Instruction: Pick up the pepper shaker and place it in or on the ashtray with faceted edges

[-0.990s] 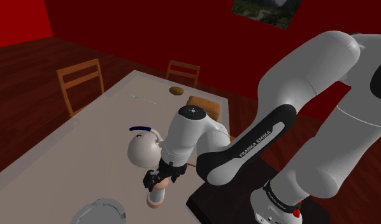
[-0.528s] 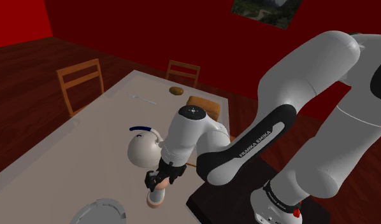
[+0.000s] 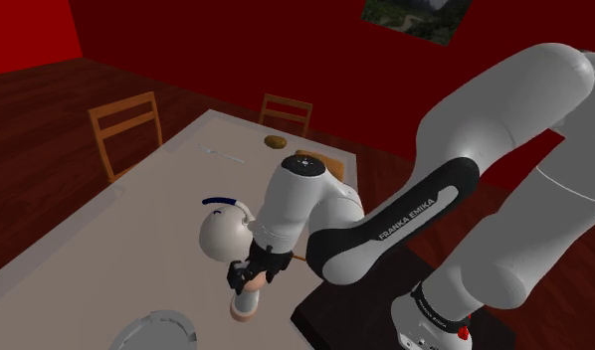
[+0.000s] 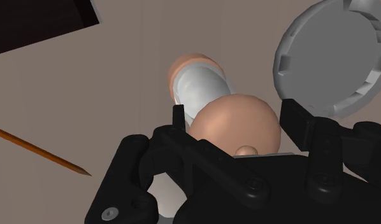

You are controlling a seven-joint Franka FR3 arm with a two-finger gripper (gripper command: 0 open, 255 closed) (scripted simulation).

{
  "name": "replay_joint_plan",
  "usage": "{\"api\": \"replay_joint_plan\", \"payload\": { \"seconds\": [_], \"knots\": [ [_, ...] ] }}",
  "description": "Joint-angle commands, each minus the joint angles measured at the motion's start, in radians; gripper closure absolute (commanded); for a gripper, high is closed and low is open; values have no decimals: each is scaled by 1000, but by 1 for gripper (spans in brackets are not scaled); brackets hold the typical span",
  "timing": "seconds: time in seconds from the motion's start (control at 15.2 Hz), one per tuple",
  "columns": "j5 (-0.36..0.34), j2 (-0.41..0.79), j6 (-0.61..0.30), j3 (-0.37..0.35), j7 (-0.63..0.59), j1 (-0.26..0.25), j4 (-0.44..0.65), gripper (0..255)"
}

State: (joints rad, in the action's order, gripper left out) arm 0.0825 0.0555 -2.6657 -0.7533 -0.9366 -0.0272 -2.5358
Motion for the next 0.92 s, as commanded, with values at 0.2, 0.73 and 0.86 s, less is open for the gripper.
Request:
{"api": "replay_joint_plan", "payload": {
  "seconds": [0.2, 0.73, 0.86],
  "knots": [
    [102, -87, 80, -13, 67, 2, 12, 255],
    [199, -206, 214, 9, 131, -16, 46, 255],
    [213, -231, 247, 17, 141, -20, 56, 255]
  ]
}}
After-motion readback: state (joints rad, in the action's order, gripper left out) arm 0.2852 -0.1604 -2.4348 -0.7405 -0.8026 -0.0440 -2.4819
